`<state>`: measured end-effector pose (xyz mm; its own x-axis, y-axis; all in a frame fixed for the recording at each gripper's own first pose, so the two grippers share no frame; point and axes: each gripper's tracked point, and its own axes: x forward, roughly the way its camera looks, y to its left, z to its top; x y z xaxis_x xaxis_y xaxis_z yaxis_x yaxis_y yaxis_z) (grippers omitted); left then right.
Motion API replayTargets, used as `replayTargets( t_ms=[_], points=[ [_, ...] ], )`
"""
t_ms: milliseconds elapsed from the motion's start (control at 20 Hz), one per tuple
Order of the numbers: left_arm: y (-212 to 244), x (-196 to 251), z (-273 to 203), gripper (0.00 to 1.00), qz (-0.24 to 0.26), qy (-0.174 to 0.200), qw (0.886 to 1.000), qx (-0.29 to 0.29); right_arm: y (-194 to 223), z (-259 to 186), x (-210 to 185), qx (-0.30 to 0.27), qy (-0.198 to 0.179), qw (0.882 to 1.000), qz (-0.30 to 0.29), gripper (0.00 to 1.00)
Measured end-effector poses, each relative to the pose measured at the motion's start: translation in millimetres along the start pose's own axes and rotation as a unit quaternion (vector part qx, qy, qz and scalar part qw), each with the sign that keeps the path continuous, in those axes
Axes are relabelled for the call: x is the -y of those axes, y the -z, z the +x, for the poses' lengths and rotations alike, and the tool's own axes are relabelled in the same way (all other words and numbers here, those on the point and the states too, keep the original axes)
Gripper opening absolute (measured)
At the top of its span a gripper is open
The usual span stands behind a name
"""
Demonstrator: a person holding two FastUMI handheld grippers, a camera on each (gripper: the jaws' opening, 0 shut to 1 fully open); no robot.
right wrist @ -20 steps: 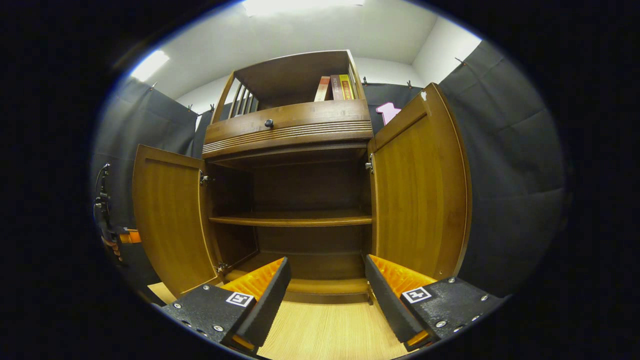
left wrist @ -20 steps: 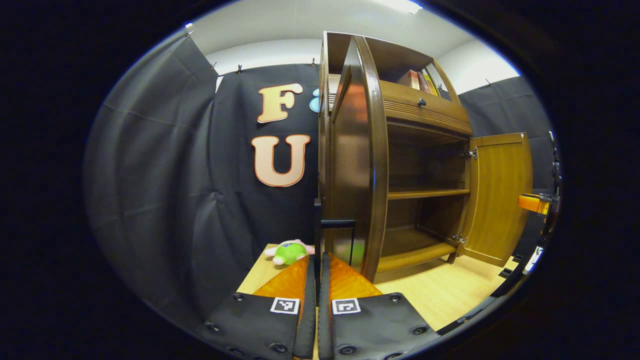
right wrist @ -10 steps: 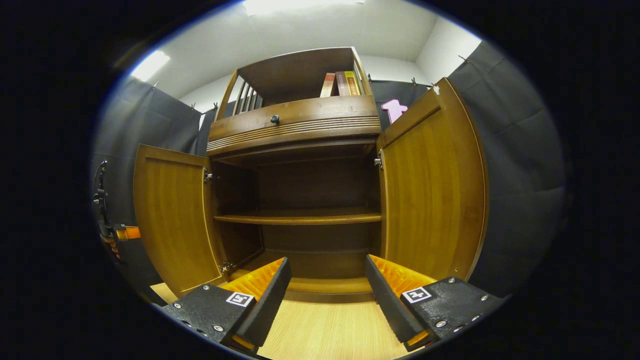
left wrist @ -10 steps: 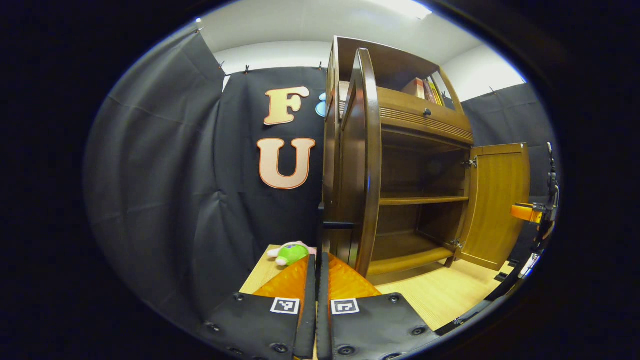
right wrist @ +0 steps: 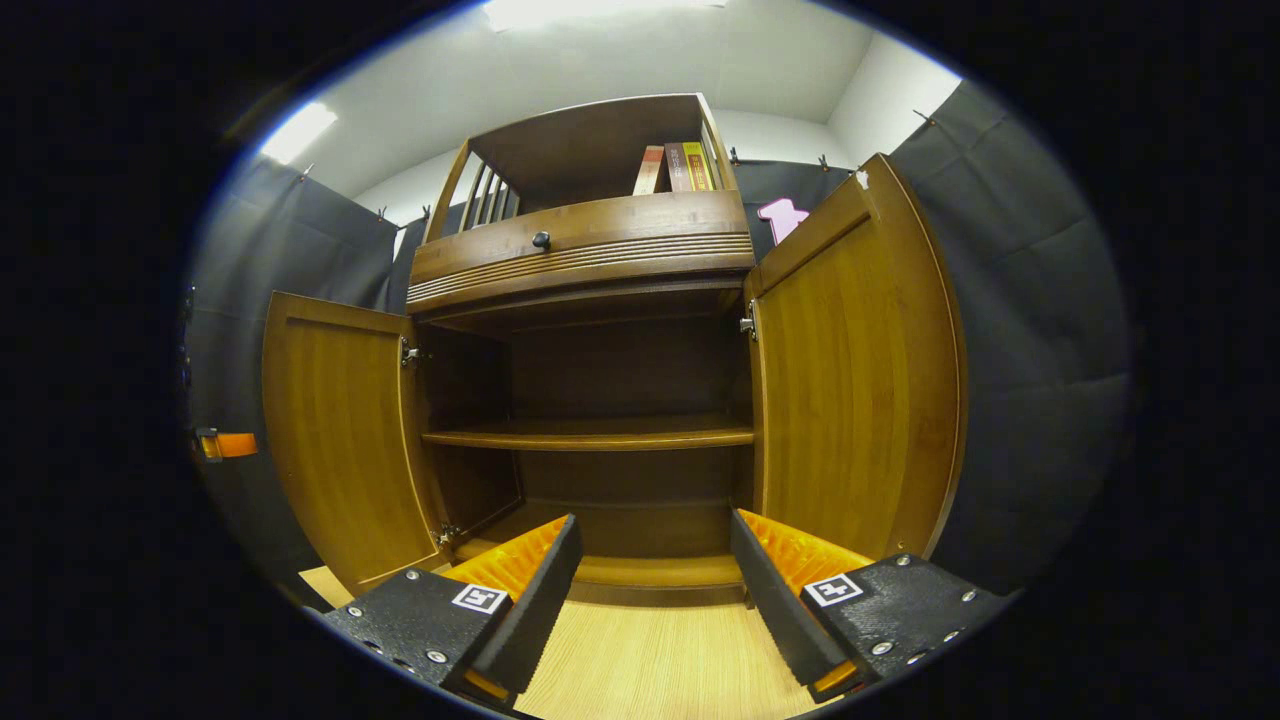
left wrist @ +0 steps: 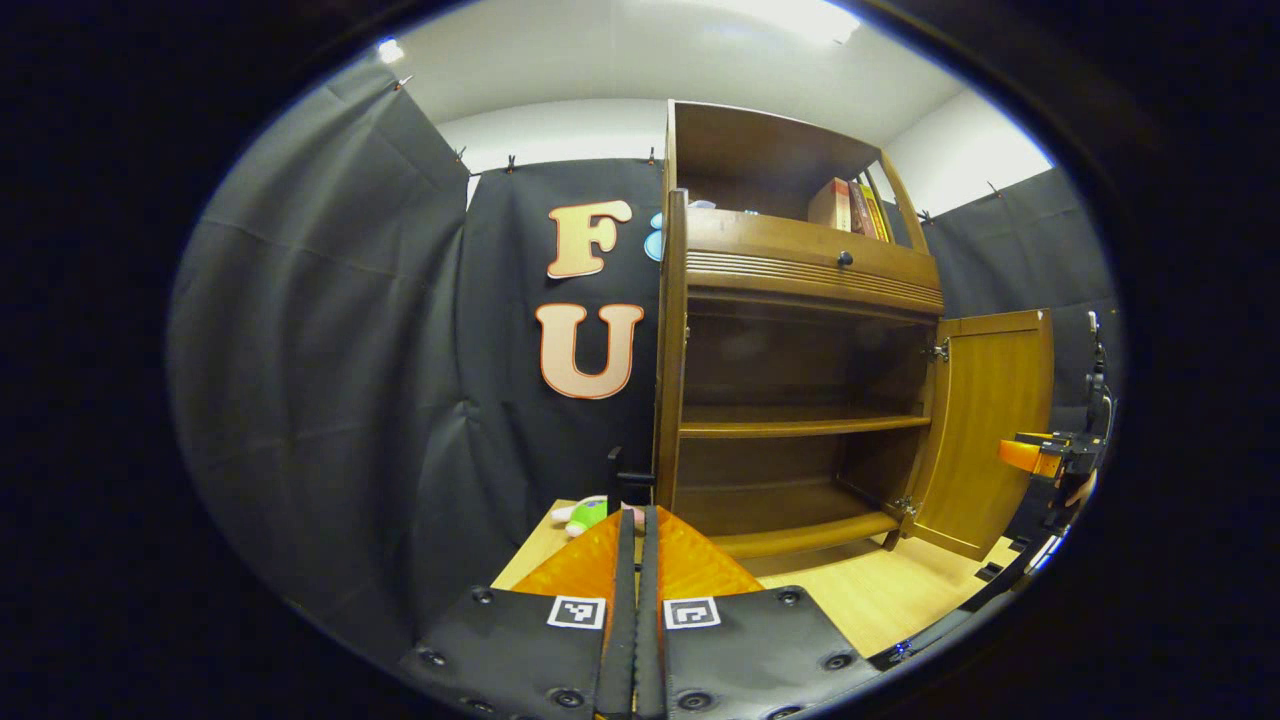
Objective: Open the right door of the double-door shoe cabinet with the right hand, and open the left door with the left hand.
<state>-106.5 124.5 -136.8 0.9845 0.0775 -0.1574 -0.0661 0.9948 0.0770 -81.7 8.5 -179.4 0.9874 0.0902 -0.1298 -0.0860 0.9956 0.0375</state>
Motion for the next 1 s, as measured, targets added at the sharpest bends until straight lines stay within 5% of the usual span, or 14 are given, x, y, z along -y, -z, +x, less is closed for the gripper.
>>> replayTargets(
  t_ms=[600, 700, 1000],
  points=[
    [-53.9, 60.7, 19.4, 0.72, -0.022, 0.014, 0.998, 0.050, -46.2, -0.7, 11.0, 0.011, 0.011, 1.000, -0.021, 1.00],
    [-56.3, 71.7, 29.0, 0.87, -0.025, 0.019, 0.998, 0.051, -52.4, -3.0, 10.0, 0.011, 0.007, 1.000, -0.019, 0.92],
    [-64.6, 96.1, 54.3, 0.95, -0.013, 0.027, 0.998, 0.053, -70.8, -5.7, 16.7, 0.025, 0.013, 0.999, -0.027, 0.92]
  ],
)
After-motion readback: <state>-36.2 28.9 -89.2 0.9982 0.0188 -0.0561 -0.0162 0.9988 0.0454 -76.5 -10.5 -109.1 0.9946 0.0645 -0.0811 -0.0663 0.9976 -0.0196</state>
